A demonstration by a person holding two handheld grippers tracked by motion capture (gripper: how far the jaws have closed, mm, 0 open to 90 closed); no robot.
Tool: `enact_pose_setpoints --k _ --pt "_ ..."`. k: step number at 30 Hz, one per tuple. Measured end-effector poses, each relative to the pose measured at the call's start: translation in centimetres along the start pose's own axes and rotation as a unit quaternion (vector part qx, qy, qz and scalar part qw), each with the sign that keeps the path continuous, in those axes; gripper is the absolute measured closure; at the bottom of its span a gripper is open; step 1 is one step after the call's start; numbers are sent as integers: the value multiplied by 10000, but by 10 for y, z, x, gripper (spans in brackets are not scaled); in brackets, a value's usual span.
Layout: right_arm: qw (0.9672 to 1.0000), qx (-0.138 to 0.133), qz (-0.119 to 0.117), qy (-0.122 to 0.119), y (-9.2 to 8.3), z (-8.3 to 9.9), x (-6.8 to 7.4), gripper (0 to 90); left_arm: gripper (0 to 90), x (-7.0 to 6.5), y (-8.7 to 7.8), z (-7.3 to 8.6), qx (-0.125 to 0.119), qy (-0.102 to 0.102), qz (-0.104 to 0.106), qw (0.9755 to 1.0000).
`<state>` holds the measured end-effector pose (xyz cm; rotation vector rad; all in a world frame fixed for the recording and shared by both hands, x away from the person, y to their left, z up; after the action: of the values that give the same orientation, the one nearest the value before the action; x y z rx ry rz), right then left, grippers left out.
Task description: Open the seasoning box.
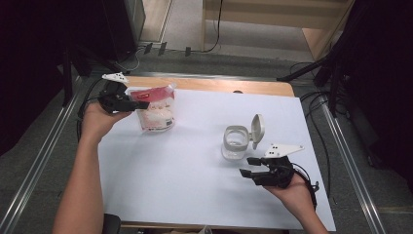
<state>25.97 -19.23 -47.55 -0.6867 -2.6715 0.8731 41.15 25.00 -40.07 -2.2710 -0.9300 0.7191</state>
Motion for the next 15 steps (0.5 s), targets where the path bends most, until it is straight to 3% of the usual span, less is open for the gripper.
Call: enact_pose_setpoints --k 3,7,9,15 --pt "10000 4 -5 4 0 0 0 474 755 -2 0 0 56 92 93 9999" --pt "10000 -9 -2 -24 1 -1 0 475 868 -5 1 1 187 37 360 9992" --pt "10000 -17 5 -34 1 -1 1 475 895 -7 1 1 250 -196 454 9985" --pt "9999 -40 -30 -89 6 -5 4 469 900 -16 2 -4 263 -409 523 9975"
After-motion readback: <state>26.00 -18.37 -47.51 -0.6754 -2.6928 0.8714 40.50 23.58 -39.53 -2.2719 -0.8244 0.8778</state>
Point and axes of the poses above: each handheld gripper's, and its own axes: y roughly forward along the jaws, z roughly out of its underside, x roughly to its left, the point moved 3 cm from there along y, roughly forward along the jaws, and after that the axes turned 9 degrees about -y, right-handed, at the moved point
